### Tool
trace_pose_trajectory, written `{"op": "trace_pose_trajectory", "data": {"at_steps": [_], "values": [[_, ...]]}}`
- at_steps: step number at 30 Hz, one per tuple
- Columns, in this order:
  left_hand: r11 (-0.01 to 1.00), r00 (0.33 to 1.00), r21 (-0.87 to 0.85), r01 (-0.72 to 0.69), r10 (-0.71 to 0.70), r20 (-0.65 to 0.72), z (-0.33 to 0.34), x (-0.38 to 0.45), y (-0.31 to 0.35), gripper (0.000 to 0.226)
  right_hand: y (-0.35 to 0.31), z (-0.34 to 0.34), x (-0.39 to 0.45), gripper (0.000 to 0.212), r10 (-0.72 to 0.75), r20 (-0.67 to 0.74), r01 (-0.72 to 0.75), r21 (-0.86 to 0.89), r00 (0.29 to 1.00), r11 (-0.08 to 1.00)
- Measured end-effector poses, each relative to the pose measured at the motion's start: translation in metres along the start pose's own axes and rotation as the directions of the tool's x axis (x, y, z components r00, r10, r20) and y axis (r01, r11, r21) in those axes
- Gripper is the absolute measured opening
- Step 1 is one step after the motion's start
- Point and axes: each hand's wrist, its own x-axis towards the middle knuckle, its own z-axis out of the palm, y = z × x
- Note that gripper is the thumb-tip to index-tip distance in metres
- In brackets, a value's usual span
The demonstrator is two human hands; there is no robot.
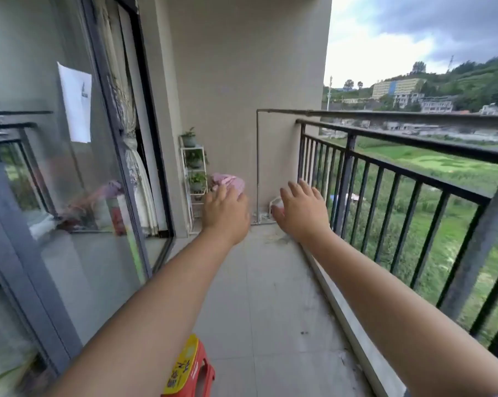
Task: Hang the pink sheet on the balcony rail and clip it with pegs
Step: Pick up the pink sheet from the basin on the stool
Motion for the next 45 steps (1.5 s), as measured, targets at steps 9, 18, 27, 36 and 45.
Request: {"op": "trace_pose_trajectory", "data": {"at_steps": [9,18,27,36,45], "values": [[1.000,0.960,0.007,-0.029,0.026,0.279,0.139,0.040,-0.016,0.038,0.033,0.154,0.027,0.043,0.034,0.245,-0.038,0.013,0.969,0.999],[0.998,0.933,-0.043,0.034,-0.016,0.359,0.281,0.222,-0.097,0.037,0.050,0.293,0.219,0.045,0.107,0.334,-0.123,0.027,0.936,0.992],[0.998,0.920,-0.045,0.046,-0.025,0.390,0.409,0.427,-0.167,0.044,0.086,0.422,0.432,0.047,0.111,0.388,-0.121,0.002,0.915,0.993],[0.988,0.895,-0.002,0.154,-0.138,0.423,0.568,0.664,-0.218,0.041,0.167,0.585,0.681,0.052,0.038,0.419,-0.055,0.028,0.907,0.998],[0.969,0.875,0.053,0.243,-0.243,0.418,0.700,0.889,-0.314,0.046,0.175,0.745,0.927,0.050,-0.036,0.441,-0.023,0.127,0.897,0.992]]}}
